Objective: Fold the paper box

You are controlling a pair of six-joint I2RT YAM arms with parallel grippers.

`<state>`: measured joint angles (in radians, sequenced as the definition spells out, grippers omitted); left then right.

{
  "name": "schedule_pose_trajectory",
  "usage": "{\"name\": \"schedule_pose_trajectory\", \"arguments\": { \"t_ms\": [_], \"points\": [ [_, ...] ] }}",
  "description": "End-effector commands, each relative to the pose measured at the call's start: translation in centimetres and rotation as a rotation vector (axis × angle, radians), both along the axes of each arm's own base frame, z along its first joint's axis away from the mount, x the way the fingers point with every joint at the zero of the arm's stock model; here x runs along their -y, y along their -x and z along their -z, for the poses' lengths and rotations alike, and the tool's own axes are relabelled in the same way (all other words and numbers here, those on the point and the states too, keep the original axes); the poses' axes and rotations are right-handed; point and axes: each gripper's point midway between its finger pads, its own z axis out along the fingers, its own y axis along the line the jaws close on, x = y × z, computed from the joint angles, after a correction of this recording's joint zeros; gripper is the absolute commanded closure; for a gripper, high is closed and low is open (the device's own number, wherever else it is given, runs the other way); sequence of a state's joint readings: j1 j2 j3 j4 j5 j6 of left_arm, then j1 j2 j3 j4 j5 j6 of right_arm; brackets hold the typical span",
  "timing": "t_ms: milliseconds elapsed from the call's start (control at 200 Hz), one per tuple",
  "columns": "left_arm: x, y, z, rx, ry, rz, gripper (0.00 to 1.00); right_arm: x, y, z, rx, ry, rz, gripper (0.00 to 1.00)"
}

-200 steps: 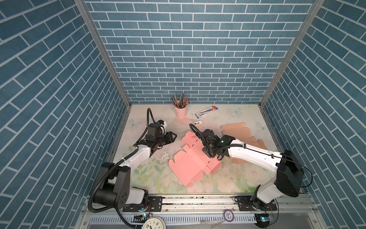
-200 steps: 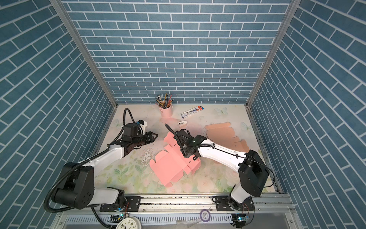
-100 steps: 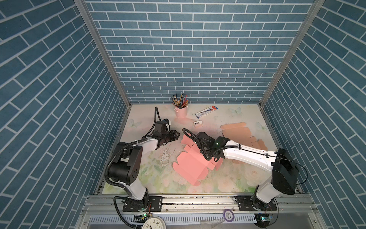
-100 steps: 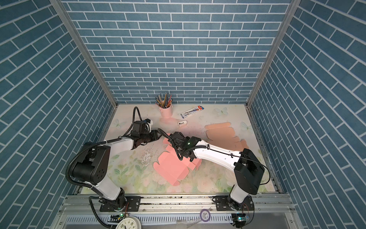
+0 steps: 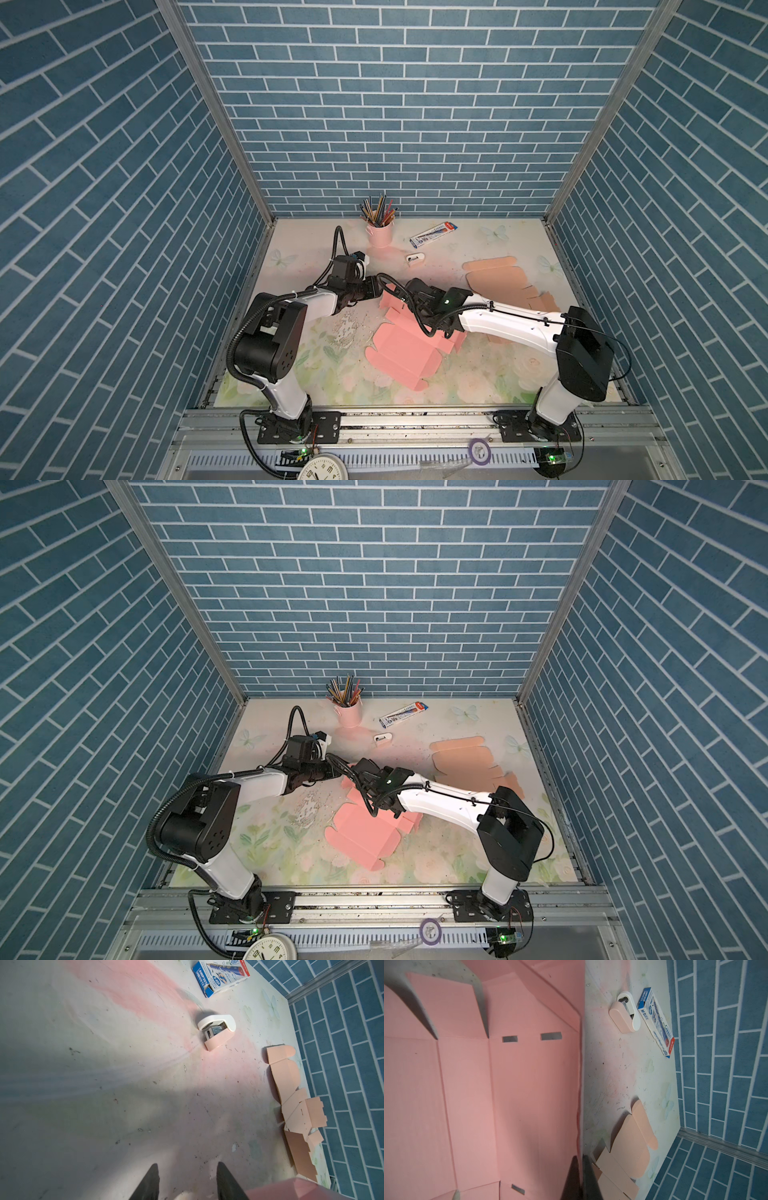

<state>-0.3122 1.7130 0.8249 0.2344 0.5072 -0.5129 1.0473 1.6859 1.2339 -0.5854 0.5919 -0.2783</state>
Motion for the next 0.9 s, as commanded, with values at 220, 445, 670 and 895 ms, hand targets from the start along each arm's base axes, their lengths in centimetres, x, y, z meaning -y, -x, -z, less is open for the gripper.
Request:
{"name": "schedule_pose_trajectory", "arguments": {
  "t_ms": [220, 445, 670, 895],
  "points": [
    [0.3, 2.8, -1.0, -0.002, 0.050, 0.030, 0.54, -0.4, -0.6, 0.4, 0.098, 0.115, -0.082, 1.00],
    [0.7, 3.3, -1.0, -0.003, 0.041, 0.050, 0.54, -1.1, -0.1, 0.1, 0.153, 0.155, -0.164, 1.00],
    [1.6, 4.3, -1.4, 0.000, 0.040, 0.081, 0.54, -1.0, 0.1, 0.8, 0.176, 0.209, -0.194, 1.00],
    [2.2, 5.6, -1.4, -0.003, 0.039, 0.103, 0.54, -1.0, 0.2, 1.0, 0.219, 0.224, -0.223, 1.00]
  ]
}}
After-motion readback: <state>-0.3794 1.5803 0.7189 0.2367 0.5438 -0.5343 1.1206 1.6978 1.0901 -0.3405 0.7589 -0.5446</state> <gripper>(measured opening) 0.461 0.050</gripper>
